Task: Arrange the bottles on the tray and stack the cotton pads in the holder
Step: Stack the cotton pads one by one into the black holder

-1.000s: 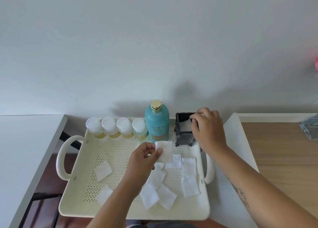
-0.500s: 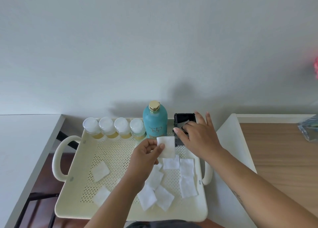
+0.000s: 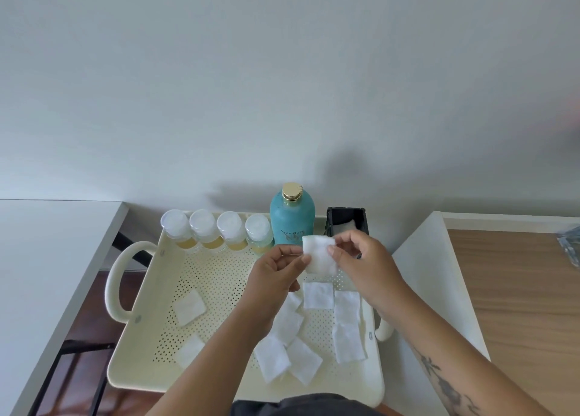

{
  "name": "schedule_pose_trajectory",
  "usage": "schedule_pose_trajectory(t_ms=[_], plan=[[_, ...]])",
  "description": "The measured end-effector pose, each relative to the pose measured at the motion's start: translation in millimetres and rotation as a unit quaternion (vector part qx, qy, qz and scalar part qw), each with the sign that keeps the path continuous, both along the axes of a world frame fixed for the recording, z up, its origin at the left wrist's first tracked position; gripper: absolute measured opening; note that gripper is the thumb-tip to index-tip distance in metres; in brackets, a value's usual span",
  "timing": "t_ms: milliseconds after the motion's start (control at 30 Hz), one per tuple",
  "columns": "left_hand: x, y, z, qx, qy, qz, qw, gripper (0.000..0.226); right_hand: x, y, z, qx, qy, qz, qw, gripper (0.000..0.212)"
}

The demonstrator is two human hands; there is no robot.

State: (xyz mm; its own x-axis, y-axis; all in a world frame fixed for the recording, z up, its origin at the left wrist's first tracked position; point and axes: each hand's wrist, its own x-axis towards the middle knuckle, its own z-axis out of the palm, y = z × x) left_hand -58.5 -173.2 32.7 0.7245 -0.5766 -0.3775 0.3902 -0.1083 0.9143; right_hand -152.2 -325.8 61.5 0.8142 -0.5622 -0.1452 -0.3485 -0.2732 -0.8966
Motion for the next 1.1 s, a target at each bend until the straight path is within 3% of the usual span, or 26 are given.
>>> schedule_pose_trajectory(t_ms=[167, 300, 500, 633, 833, 1000, 1100], plan=[[16.2, 28.6, -15.7, 0.110, -0.057, 0.041, 0.991, 0.016, 10.4, -32.8, 8.5, -0.051, -0.004, -0.066, 0.996, 0.006], [36.4, 62.4, -32.0, 0.223, -0.121, 0.061, 0.965, 0.009, 17.3, -51.0, -1.8, -0.100, 0.056, -0.086, 0.990, 0.006], [59.2, 111.2, -53.8, 0.374, -0.260, 0.066, 0.888, 0.004, 27.7, -49.6, -19.4, -0.131, 0.090, -0.120, 0.980, 0.012], [64.1, 132.5, -61.2, 0.476, -0.310, 0.026, 0.823, 0.022, 31.1, -48.0, -23.8, -0.182, 0.097, -0.116, 0.972, 0.013], [66.6, 141.3, -64.8, 0.584, -0.320, -0.061, 0.743, 0.040, 32.0, -41.3, -19.7, -0.292, 0.106, -0.106, 0.945, 0.018], [68.1, 140.0, -65.2, 0.611, -0.318, -0.077, 0.720, 0.031, 17.2, -26.6, -19.6, -0.425, 0.011, -0.066, 0.903, 0.010], [69.4, 140.5, -64.5, 0.618, -0.308, -0.077, 0.719, 0.028, 13.2, -22.9, -24.4, -0.449, 0.039, 0.009, 0.893, 0.022]])
